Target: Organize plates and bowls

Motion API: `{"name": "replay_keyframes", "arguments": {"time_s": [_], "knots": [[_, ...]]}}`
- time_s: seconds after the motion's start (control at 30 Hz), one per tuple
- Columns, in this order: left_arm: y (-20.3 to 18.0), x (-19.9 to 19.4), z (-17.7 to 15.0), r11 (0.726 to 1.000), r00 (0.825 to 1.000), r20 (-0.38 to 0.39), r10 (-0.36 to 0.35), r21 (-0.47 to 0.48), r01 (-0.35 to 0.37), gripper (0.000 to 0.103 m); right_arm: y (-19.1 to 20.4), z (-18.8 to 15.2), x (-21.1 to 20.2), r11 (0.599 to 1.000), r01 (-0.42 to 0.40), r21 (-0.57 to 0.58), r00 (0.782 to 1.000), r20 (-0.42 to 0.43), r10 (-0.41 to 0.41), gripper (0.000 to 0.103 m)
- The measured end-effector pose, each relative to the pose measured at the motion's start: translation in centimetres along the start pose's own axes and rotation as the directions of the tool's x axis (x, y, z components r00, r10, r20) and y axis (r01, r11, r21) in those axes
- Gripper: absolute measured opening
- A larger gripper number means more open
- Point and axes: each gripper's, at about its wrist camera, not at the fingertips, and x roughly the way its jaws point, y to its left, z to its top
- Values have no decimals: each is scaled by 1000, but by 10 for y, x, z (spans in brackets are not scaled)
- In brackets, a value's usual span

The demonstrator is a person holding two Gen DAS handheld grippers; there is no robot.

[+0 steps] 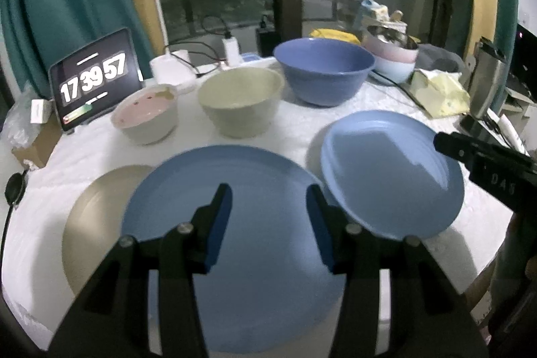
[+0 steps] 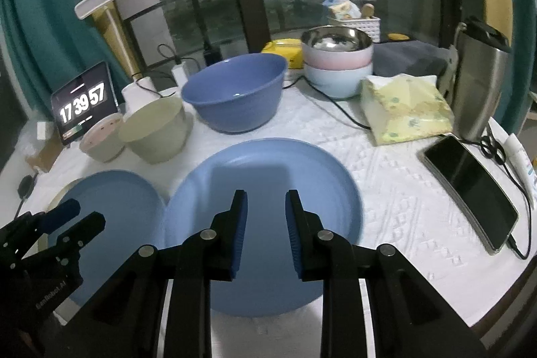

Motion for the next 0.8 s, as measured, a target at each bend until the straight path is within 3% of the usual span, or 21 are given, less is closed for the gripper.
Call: {"name": "replay_keyframes", "arguments": {"time_s": [0.8], "knots": [[81, -25, -33, 992, 997, 71, 32, -125, -23, 48, 82, -29, -2, 995, -25, -98, 999, -37, 21, 25]]}}
